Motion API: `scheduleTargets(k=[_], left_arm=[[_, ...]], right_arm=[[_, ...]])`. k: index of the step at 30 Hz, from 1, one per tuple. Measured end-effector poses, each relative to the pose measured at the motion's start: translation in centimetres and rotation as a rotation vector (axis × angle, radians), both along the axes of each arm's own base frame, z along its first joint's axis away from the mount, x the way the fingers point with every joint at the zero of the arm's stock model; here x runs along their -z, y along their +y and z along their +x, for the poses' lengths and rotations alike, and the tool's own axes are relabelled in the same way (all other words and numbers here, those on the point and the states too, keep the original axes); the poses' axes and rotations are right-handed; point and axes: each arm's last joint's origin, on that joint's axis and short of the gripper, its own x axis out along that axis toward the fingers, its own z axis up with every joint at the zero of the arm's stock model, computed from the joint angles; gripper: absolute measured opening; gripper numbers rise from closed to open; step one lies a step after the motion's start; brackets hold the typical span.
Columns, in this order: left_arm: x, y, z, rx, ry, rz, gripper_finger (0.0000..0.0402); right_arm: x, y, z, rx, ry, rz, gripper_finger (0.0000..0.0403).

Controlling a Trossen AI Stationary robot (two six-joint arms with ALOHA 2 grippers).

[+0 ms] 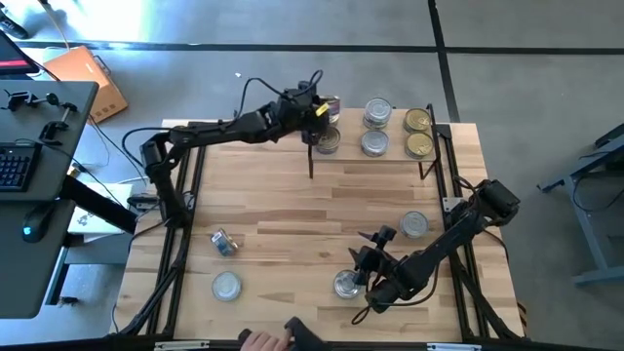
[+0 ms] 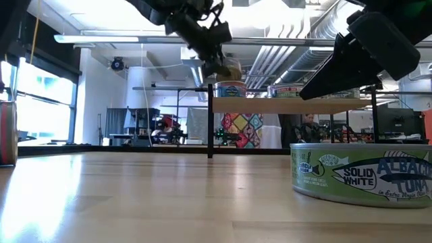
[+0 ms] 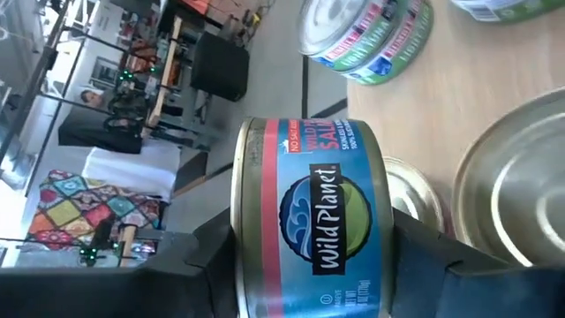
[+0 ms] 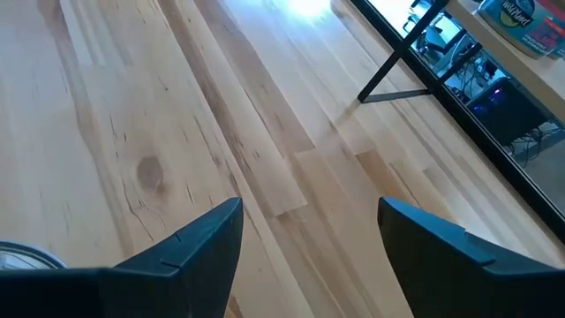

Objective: Stack canned seafood by type on shelf
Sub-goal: Stack the blue tuna can on top of the other blue tuna can on the shelf

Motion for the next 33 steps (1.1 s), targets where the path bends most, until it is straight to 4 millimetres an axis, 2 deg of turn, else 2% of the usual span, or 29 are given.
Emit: scheduleTargets(k=[9, 15, 28, 33], left_arm=[[2.1, 0.5, 1.1, -0.018, 0.042, 0.004, 0.0203], [2.2, 0.6, 1.1, -0.031, 0.043, 0.006, 0.0209], [2.2, 0.7, 1.0, -0.064, 0.046, 0.010, 0.0287], [2.1, 0.9, 0.8, -0.094, 0.042, 0.012, 0.0300]], right_arm=[[0.0, 0.0, 0.0, -0.001, 0.001, -0.001, 0.0254], [0.0, 0.0, 0.0, -0.001, 0.001, -0.001, 0.0255], [0.0, 0.0, 0.0, -0.001, 0.002, 0.000, 0.0255], [0.0, 0.0, 0.0, -0.001, 0.001, 0.001, 0.0255]])
